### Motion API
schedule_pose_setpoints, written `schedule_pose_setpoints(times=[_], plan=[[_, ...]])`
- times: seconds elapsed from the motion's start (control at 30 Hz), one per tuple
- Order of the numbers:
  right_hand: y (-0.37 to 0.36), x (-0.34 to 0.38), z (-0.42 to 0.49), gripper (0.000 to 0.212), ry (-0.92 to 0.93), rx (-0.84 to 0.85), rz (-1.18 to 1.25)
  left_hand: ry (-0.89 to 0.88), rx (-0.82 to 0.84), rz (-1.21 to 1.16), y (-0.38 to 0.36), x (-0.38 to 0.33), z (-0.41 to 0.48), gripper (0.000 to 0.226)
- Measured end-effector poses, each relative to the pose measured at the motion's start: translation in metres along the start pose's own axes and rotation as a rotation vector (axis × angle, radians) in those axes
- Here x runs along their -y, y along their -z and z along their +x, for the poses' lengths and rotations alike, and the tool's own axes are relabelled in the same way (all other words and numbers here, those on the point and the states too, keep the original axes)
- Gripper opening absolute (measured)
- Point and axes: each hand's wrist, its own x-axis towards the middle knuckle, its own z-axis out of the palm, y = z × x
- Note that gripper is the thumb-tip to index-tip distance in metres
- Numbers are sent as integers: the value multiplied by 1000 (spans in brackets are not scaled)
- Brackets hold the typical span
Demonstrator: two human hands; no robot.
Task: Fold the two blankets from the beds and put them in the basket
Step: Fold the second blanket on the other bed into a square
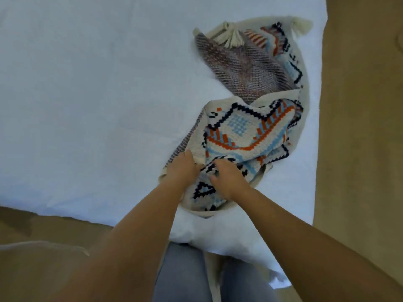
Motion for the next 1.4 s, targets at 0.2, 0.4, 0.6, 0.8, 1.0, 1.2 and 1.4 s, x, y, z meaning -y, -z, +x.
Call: schedule_pose_setpoints(times=[0.2,0.4,0.6,0.8,1.0,1.2,1.4], plan=[[-2,1,40,35,-61,-8,68,169,14,-290,-14,-16,55,73],[0,3,59,31,-96,-5,66,55,-136,-259,-12,-14,74,29],[-1,36,70,34,41,124,-107,87,-292,-351,27,74,62,13],[-39,110,88,52,202,272,-274,383,-418,-292,73,226,31,23],[-94,170,101,67,313,412,-379,695,-364,-226,90,335,-31,27],[-120,177,90,69,318,430,-374,681,-313,-168,52,291,-34,42],[-86,147,90,65,269,354,-356,512,-352,-93,44,237,-11,77]])
